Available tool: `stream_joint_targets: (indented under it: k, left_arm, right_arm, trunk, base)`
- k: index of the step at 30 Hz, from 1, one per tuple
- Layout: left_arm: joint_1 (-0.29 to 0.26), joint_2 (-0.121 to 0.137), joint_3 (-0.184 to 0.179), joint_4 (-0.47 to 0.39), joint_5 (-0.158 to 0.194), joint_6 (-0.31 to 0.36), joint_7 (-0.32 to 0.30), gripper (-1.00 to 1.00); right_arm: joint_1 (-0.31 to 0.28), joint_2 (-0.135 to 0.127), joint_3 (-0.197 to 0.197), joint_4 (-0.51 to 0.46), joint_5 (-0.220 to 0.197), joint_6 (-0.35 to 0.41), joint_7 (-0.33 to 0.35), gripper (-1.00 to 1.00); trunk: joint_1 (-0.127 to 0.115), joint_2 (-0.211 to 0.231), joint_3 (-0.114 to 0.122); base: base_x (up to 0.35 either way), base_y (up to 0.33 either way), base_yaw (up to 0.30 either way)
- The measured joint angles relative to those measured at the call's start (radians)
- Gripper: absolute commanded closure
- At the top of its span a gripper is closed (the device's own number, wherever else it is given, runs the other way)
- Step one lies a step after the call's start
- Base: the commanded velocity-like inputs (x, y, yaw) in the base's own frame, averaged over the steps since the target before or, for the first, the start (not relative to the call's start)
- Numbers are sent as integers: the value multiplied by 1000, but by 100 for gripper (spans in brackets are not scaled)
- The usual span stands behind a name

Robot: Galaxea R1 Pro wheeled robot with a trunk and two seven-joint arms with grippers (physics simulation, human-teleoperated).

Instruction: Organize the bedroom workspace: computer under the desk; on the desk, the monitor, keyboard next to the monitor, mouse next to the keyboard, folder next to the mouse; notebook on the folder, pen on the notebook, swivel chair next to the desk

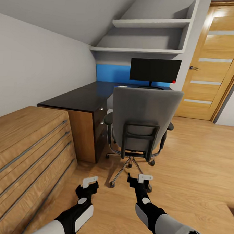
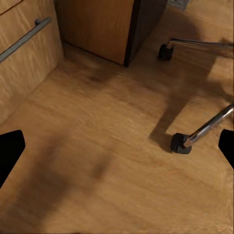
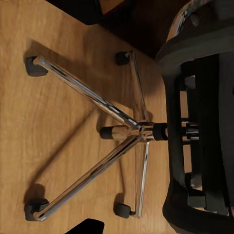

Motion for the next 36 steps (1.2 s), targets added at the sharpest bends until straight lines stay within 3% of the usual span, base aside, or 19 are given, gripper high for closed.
stream_joint_targets:
  k: [3, 7, 14, 18, 22, 25, 36]
  left_arm:
    - [0, -29, -59, 0, -1, 2, 2, -100]
    - [-1, -72, -96, -2, -2, 45, 4, -100]
    - [-27, -75, -124, -72, 6, 299, 2, -100]
    - [-56, -75, -126, -96, 9, 357, 2, -100]
    - [-77, -75, -126, -107, 13, 382, 1, -100]
    - [-82, -75, -125, -109, 14, 384, 1, -100]
    - [-87, -75, -123, -111, 11, 307, 4, -100]
  right_arm:
    - [0, -1, -1, -2, 0, -1, 0, -100]
    - [0, -2, -6, -6, -1, -2, -2, -100]
    - [-8, -6, -10, -18, -4, 28, -62, -100]
    - [-33, -10, -11, -30, -5, 89, -115, -100]
    - [-72, -35, -30, -63, -19, 168, -160, -100]
    - [-84, -50, -55, -83, -40, 184, -170, -100]
    - [-92, -63, -84, -102, -67, 96, -182, -100]
  trunk:
    - [0, 0, 0]
    - [0, 0, 0]
    - [0, 0, 0]
    - [0, 0, 0]
    - [0, 0, 0]
    - [0, 0, 0]
    - [0, 0, 0]
  base:
    - [-3, 1, 0]
    - [-1, 1, 0]
    - [0, 0, 0]
    - [0, 0, 0]
    - [0, 0, 0]
    - [0, 0, 0]
    - [0, 0, 0]
